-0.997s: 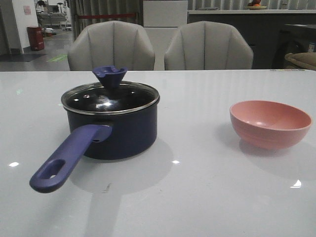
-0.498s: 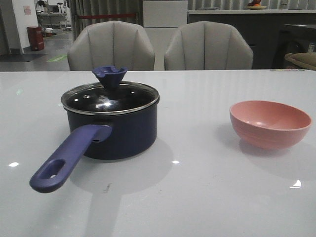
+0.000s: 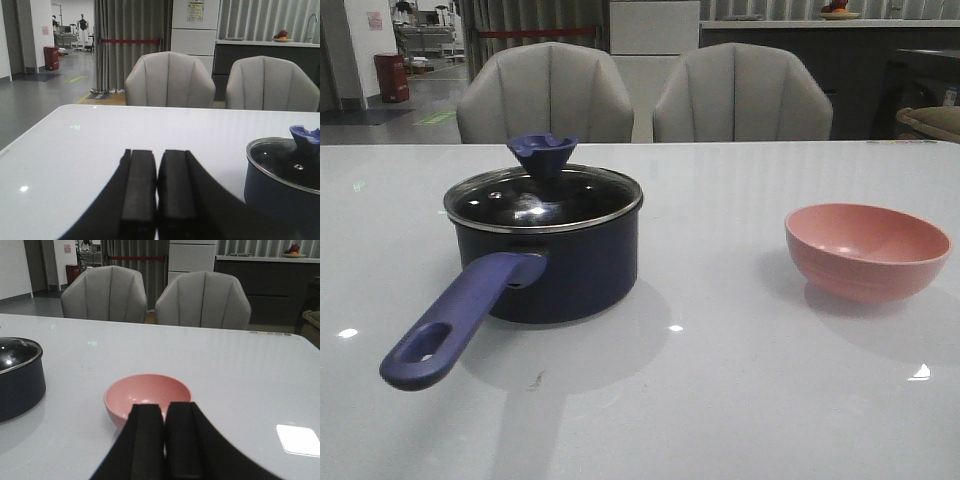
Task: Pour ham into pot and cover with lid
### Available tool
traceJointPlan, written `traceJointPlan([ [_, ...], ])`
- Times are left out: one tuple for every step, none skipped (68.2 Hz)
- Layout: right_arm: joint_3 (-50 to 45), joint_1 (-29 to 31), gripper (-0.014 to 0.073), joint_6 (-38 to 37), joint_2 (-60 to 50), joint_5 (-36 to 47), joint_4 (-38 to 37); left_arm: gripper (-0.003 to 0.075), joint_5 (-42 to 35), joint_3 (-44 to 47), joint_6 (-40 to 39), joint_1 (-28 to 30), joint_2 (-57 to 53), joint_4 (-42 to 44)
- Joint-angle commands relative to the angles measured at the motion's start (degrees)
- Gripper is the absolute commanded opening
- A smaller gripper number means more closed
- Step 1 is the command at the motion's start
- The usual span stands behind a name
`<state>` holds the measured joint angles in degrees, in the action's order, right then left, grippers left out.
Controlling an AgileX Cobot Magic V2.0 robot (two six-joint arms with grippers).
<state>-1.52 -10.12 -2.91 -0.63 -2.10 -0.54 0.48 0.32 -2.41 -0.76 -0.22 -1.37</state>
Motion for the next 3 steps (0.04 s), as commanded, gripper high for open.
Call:
traceJointPlan([
  [0.27,0.4,0.0162,0.02,-1.1,5.06,-0.46,0.0113,-4.52,1.23,-0.42,0.09,-1.06,0.05],
  [0.27,0.4,0.0162,0.02,-1.1,5.06,-0.46,0.0113,-4.52,1.23,-0.42,0.09,-1.06,0.05],
  [0.27,0.4,0.0162,0.02,-1.1,5.06,-0.46,0.0113,-4.52,1.23,-0.42,0.09,-1.06,0.05],
])
